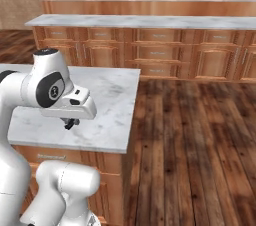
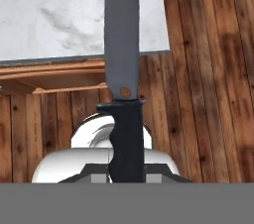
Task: Retrieve the butter from the fridge and place it on a plate on the dining table. Then retrieve the butter knife by the fridge and place it near the plate.
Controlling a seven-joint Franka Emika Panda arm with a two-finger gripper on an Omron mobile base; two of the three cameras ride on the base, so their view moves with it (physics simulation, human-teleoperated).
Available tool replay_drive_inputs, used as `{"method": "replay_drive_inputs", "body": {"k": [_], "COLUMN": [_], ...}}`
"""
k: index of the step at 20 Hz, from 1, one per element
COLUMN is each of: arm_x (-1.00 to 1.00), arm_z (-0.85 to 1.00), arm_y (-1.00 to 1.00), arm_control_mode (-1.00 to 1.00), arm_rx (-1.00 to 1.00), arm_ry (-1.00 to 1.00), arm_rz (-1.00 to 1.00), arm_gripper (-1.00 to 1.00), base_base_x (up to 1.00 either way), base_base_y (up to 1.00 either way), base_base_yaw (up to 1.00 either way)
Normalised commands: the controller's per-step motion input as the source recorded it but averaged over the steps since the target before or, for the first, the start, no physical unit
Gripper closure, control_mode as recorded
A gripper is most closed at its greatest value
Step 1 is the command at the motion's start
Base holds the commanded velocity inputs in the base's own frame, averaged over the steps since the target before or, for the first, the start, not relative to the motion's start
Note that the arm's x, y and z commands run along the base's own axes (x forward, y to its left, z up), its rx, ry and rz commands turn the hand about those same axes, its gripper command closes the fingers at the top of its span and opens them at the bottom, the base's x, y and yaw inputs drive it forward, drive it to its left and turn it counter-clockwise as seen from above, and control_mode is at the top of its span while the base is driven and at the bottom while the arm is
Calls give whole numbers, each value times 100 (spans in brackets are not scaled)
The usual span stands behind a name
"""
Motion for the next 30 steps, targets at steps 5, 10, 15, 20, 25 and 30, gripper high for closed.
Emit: {"method": "replay_drive_inputs", "body": {"k": [5, 10, 15, 20, 25, 30], "arm_x": [0, 0, 0, 0, 0, 0], "arm_z": [0, 0, 0, 0, 0, 0], "arm_y": [0, 0, 0, 0, 0, 0], "arm_control_mode": [100, 100, 100, 100, 100, 100], "arm_rx": [0, 0, 0, 0, 0, 0], "arm_ry": [0, 0, 0, 0, 0, 0], "arm_rz": [0, 0, 0, 0, 0, 0], "arm_gripper": [100, 100, 100, 100, 100, 100], "base_base_x": [-4, 0, 1, 19, 11, 78], "base_base_y": [-76, -98, -100, -99, -60, -7], "base_base_yaw": [0, 0, 1, 5, 2, 0]}}
